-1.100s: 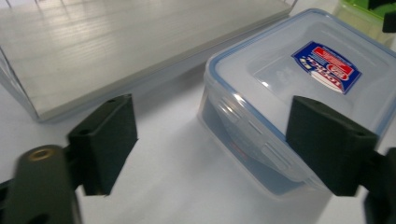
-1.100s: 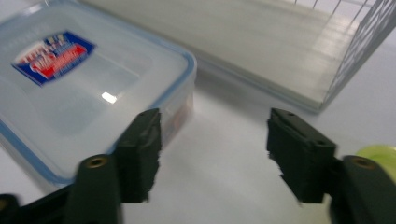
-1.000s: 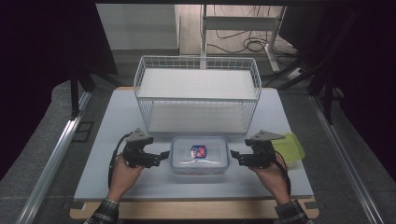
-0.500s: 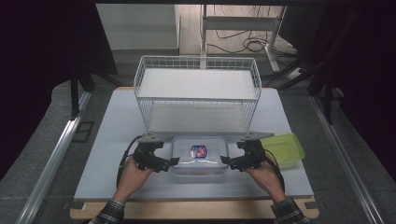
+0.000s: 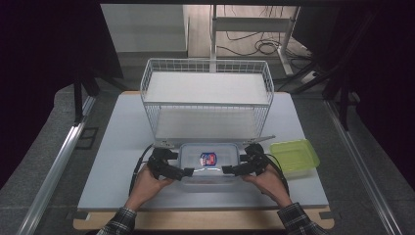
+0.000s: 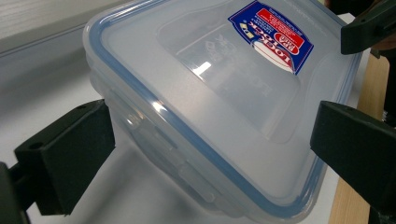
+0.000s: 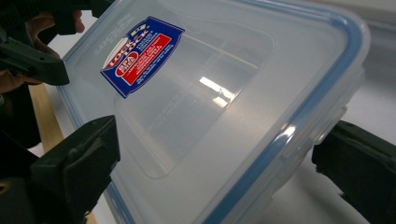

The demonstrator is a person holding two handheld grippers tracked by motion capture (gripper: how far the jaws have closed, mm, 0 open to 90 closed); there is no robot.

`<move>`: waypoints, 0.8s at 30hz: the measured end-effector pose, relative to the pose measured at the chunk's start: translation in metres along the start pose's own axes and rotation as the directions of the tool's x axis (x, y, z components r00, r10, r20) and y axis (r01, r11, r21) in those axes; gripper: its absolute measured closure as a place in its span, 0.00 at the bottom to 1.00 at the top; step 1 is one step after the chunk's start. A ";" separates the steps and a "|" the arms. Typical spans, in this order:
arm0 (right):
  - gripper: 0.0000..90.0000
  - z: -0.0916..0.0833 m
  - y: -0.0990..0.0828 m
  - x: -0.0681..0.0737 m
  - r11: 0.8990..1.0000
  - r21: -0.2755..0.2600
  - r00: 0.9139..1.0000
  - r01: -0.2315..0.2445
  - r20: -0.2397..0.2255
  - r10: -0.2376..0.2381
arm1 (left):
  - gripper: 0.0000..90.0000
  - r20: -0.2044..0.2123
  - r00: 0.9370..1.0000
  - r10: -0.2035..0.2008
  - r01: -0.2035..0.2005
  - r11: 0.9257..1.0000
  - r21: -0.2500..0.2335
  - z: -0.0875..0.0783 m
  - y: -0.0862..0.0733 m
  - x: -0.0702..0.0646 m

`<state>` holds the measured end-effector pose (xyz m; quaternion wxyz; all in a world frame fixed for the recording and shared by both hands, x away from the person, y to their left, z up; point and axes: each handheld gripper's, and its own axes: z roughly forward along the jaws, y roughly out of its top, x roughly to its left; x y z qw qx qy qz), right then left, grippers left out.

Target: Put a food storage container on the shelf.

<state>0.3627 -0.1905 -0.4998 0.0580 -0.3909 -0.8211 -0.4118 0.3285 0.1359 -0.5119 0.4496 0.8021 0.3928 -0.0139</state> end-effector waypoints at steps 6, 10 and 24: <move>0.01 0.001 -0.001 -0.005 0.999 0.012 0.999 -0.041 -0.030 0.041 | 0.00 0.070 0.994 -0.081 0.080 0.997 0.017 0.007 -0.002 0.005; 0.14 -0.007 0.000 -0.007 0.998 0.031 0.997 -0.055 -0.049 0.057 | 0.04 0.064 0.994 -0.084 0.081 0.996 0.046 0.001 0.000 0.004; 0.44 -0.034 -0.019 0.000 0.999 0.036 0.994 -0.036 -0.100 0.040 | 0.39 0.106 0.991 -0.080 0.082 0.996 -0.015 -0.027 -0.020 -0.003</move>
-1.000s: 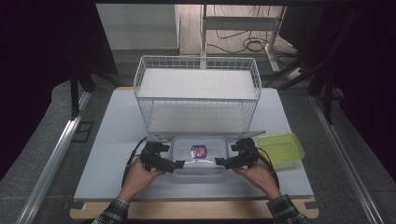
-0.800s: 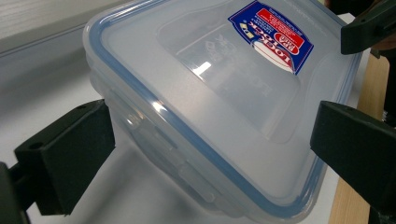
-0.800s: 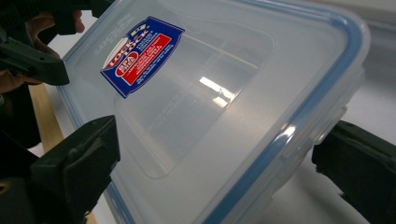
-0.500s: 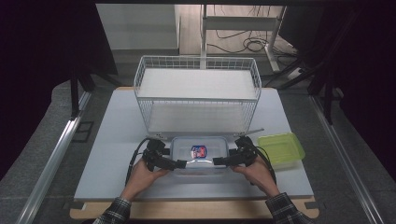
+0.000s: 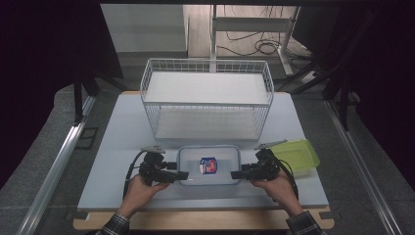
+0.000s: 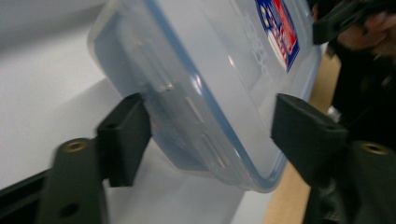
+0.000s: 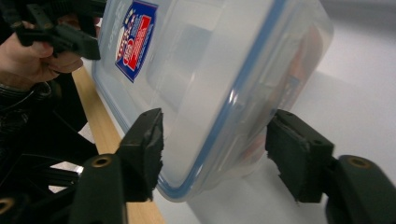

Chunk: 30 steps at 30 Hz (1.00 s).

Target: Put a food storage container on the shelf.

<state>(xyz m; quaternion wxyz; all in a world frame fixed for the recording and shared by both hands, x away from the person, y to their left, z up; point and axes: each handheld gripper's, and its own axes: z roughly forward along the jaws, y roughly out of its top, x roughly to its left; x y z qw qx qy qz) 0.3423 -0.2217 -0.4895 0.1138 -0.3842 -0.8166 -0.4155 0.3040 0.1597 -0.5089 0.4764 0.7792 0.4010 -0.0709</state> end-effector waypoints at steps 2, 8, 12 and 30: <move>0.48 -0.002 0.000 -0.001 1.000 -0.006 1.000 -0.003 -0.008 0.003 | 0.44 0.011 1.000 -0.009 0.009 1.000 -0.013 -0.002 -0.002 0.000; 0.53 -0.006 0.001 -0.003 0.997 -0.062 0.999 -0.038 -0.022 0.037 | 0.50 0.025 0.998 -0.062 0.063 0.997 -0.045 -0.004 -0.005 0.000; 0.55 -0.008 -0.001 -0.001 0.993 -0.102 0.998 -0.059 -0.001 0.060 | 0.54 0.012 0.997 -0.077 0.078 0.994 -0.074 -0.004 -0.004 -0.001; 0.58 -0.016 0.005 0.019 0.972 -0.233 0.997 0.036 0.071 -0.020 | 0.57 0.004 1.000 -0.028 0.028 0.989 -0.148 -0.022 0.014 -0.001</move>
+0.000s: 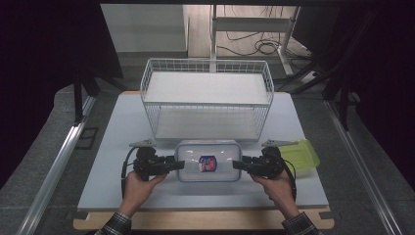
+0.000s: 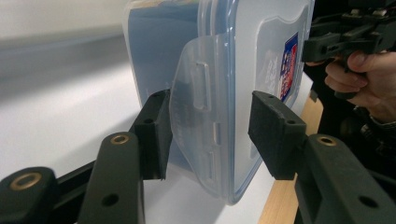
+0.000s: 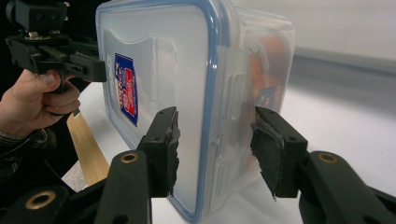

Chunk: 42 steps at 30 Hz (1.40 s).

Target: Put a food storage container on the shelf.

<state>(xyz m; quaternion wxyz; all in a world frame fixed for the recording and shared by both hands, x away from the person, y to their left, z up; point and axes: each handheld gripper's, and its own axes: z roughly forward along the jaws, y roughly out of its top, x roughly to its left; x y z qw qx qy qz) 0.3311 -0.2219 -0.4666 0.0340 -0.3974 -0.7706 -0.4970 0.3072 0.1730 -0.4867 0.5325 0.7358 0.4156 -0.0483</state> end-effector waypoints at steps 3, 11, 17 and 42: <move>0.58 0.000 0.005 0.003 1.000 -0.012 1.000 0.009 -0.014 -0.009 | 0.58 0.004 1.000 0.004 -0.004 1.000 -0.021 -0.006 0.005 -0.001; 0.58 0.000 0.014 0.005 0.999 -0.028 1.000 0.022 -0.020 -0.023 | 0.58 0.006 1.000 0.008 -0.008 0.999 -0.042 -0.013 0.013 -0.002; 0.58 -0.006 0.024 0.006 0.998 -0.046 0.999 0.038 -0.027 -0.039 | 0.59 0.001 0.999 0.038 -0.038 0.998 -0.049 -0.017 0.027 -0.008; 0.58 -0.027 0.092 0.012 0.989 -0.134 0.998 0.058 -0.012 -0.060 | 0.59 -0.008 0.996 0.084 -0.084 0.990 -0.114 -0.031 0.097 -0.017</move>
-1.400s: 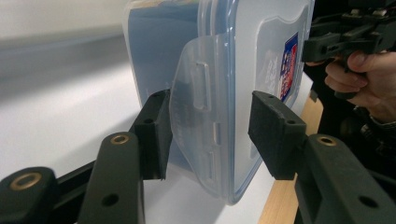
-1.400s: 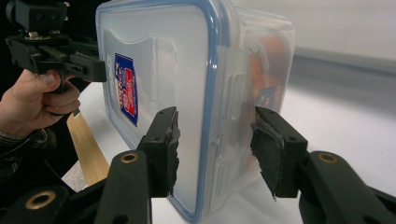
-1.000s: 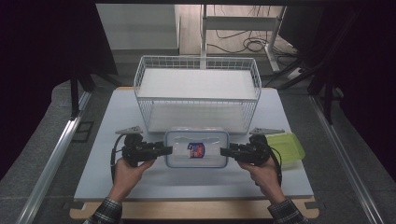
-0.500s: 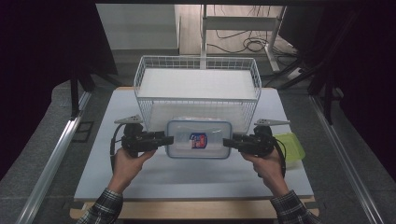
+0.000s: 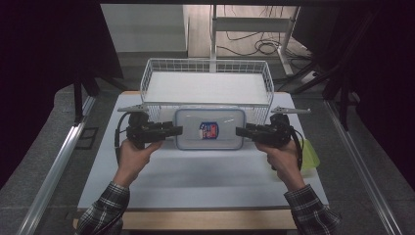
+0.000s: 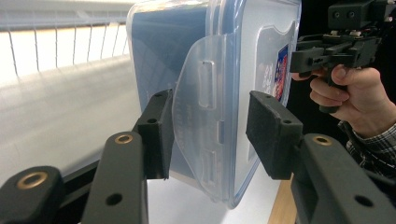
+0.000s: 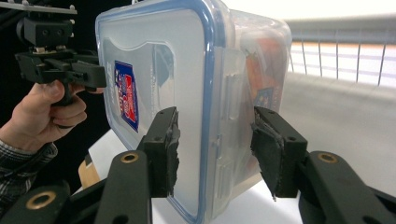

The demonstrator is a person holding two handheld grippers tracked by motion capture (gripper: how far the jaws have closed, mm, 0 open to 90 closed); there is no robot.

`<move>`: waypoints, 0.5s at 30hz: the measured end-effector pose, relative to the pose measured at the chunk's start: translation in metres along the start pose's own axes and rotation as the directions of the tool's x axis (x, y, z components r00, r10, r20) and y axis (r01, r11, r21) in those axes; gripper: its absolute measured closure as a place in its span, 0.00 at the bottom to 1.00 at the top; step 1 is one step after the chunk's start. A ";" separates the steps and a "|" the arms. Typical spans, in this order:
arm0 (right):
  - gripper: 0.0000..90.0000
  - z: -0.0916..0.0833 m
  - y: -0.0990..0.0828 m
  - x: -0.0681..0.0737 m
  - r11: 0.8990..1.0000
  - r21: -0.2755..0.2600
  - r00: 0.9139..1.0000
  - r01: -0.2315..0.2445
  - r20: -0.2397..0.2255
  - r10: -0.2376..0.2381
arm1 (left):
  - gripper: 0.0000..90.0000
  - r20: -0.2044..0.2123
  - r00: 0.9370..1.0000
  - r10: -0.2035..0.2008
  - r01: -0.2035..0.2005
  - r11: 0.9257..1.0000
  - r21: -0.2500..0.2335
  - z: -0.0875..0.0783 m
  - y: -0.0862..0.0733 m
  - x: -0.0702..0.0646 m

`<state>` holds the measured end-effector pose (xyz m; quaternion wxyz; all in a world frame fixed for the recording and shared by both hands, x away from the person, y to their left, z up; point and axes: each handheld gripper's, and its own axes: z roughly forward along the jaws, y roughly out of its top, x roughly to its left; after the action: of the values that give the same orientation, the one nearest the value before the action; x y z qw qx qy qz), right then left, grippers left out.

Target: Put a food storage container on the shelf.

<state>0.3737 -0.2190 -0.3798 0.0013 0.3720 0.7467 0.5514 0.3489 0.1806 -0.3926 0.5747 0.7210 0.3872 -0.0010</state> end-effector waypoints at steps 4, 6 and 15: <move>0.58 0.000 0.015 0.002 1.000 -0.013 1.000 0.009 0.001 -0.009 | 0.59 -0.001 1.000 0.008 -0.009 1.000 -0.017 -0.005 0.016 0.000; 0.58 0.000 0.025 0.004 1.000 -0.022 1.000 0.016 0.001 -0.016 | 0.59 -0.002 1.000 0.015 -0.015 1.000 -0.024 -0.007 0.023 0.001; 0.58 0.004 0.054 0.006 0.998 -0.046 0.999 0.036 0.007 -0.036 | 0.59 -0.007 1.000 0.024 -0.024 0.999 -0.039 -0.013 0.048 0.007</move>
<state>0.4010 -0.2054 -0.3340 0.0220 0.3602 0.7404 0.5671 0.3746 0.1934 -0.3517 0.5876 0.7141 0.3802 0.0158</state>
